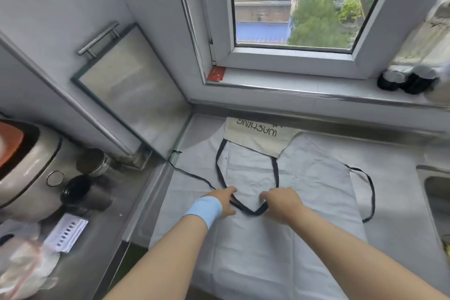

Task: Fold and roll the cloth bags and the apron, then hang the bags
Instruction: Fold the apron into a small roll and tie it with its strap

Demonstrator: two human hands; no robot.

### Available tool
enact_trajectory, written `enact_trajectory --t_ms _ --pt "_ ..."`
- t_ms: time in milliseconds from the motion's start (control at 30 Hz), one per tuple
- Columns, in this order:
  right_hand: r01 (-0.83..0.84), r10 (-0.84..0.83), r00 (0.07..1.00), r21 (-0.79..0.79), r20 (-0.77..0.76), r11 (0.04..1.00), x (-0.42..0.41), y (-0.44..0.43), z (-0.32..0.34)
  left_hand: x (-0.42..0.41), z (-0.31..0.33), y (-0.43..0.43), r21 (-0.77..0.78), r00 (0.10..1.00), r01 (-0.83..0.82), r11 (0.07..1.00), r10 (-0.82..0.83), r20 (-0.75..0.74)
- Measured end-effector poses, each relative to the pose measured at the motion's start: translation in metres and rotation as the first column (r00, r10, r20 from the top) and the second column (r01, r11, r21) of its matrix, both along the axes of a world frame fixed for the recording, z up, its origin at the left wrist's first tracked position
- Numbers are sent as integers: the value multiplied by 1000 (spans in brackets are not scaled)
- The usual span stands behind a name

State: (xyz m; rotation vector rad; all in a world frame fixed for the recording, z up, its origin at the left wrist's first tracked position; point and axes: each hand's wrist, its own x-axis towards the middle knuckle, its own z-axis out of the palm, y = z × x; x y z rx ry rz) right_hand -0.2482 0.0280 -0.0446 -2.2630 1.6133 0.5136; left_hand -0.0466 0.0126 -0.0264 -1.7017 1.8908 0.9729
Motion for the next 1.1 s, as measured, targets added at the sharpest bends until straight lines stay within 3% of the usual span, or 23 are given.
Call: enact_trajectory --t_ms 167,267,333,433,500,567,667,767,867,933,1033,1100 --pt "26 -26 996 -3 -84 1000 1 -15 -1 -13 4 -26 -72 991 115 991 -119 -54" --pt "221 -227 966 60 123 973 -4 -30 -1 -20 -3 -38 -18 978 204 979 -205 -44" --pt "480 -491 782 131 384 867 -8 -51 10 -23 -7 -49 -41 977 188 981 -191 -92" --pt "691 -660 350 292 665 661 -12 -100 37 -22 1 -80 -58 985 15 998 -25 -170" --pt "723 -650 247 310 719 618 -18 -135 57 -20 18 -114 -92 985 -53 994 37 -167" --pt "763 -604 226 246 764 597 -26 -172 77 -20 45 -156 -253 964 -151 956 85 -252" --pt "817 -475 275 57 836 573 -40 -218 105 -23 93 -213 -496 812 -417 762 67 -580" --pt "730 -435 416 -9 798 683 -34 -235 111 -26 113 -240 -521 738 -436 734 -40 -673" --pt "695 -300 533 -206 791 689 -6 -221 87 -16 92 -235 -489 769 -406 772 -1 -639" --pt "609 -268 639 -262 721 748 16 -204 63 -2 63 -226 -430 811 -383 818 74 -581" --pt "355 -248 836 -138 489 925 48 -178 21 24 17 -215 -332 943 -247 910 148 -298" --pt "212 -185 919 -42 347 976 60 -163 -2 42 -6 -204 -254 984 -168 952 146 -104"
